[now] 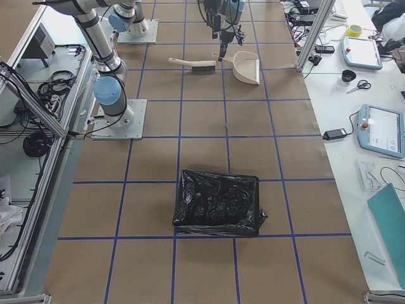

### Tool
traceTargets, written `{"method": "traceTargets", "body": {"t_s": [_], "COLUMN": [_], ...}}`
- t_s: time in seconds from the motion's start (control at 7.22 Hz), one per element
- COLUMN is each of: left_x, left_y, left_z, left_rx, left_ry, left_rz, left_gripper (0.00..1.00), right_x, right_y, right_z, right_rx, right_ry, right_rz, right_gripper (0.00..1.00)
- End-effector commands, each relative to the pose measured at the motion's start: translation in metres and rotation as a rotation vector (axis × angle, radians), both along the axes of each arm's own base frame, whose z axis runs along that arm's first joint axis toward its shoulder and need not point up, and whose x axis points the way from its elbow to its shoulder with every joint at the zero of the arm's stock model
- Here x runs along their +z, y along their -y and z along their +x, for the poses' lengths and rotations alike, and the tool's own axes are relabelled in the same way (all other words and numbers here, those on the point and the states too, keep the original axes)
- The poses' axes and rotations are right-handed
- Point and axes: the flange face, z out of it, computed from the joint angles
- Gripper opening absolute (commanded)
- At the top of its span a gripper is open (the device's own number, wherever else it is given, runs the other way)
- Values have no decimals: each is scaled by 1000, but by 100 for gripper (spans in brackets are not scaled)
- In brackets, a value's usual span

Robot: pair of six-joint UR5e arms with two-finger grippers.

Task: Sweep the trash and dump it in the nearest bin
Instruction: 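Carry the dustpan back and set it down beside the brush with the left gripper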

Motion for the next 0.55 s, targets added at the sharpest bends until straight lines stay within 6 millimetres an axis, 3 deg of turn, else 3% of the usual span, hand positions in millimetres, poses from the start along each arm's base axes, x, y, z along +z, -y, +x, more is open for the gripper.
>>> {"method": "traceTargets", "body": {"t_s": [0.0, 0.14, 0.28, 0.42], "left_x": [0, 1, 0, 1], "left_y": [-3, -3, -4, -4], "left_z": [-6, -6, -6, -6], "left_rx": [23, 37, 40, 42], "left_ry": [-24, -23, -22, -19], "left_rz": [13, 15, 17, 18], "left_gripper": [19, 42, 88, 100], "right_x": [0, -1, -1, 0], "right_y": [0, 0, 0, 1], "right_z": [0, 0, 0, 0], "right_rx": [18, 42, 41, 41], "right_ry": [3, 1, -1, -1], "right_rz": [1, 2, 2, -1], "right_gripper": [100, 100, 100, 100]}}
